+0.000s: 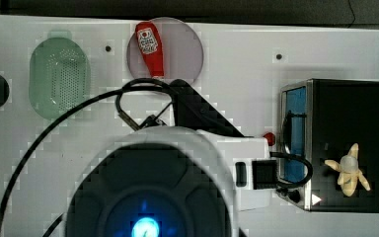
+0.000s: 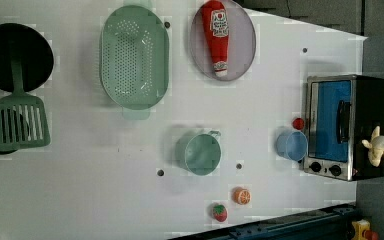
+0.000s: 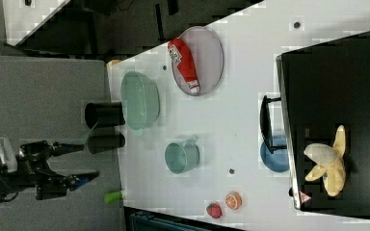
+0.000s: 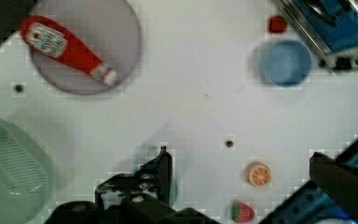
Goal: Pick banana from table and place on oven.
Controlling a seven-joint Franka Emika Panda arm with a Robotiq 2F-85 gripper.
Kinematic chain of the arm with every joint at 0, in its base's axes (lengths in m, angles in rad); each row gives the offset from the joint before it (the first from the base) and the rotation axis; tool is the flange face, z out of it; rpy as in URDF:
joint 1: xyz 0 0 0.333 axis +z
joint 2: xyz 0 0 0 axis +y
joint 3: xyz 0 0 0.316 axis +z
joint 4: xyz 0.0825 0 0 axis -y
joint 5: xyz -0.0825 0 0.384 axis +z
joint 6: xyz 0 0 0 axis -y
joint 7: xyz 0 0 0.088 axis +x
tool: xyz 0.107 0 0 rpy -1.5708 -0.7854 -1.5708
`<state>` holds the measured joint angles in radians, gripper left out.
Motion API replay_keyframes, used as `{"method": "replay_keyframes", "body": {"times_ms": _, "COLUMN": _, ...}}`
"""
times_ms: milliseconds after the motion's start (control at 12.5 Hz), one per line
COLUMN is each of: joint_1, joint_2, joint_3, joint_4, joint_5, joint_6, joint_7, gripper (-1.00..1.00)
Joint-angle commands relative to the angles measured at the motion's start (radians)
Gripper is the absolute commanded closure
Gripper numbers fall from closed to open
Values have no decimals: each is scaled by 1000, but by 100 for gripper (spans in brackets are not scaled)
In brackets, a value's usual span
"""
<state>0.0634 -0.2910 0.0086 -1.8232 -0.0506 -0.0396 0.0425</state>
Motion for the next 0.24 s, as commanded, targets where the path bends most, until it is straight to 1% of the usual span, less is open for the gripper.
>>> {"method": "replay_keyframes", "body": {"times_ms": 80, "joint_1": -47, "joint_2": 8, "joint_3": -40, "joint_4": -18, "joint_5": 5, "joint_6": 5, "joint_7": 57, "gripper": -100}}
{"method": "replay_keyframes", "body": {"times_ms": 240, "joint_1": -47, "joint_2": 12, "joint_3": -40, "joint_4": -18, "joint_5": 5, "joint_6": 5, "joint_7": 57, "gripper": -100}}
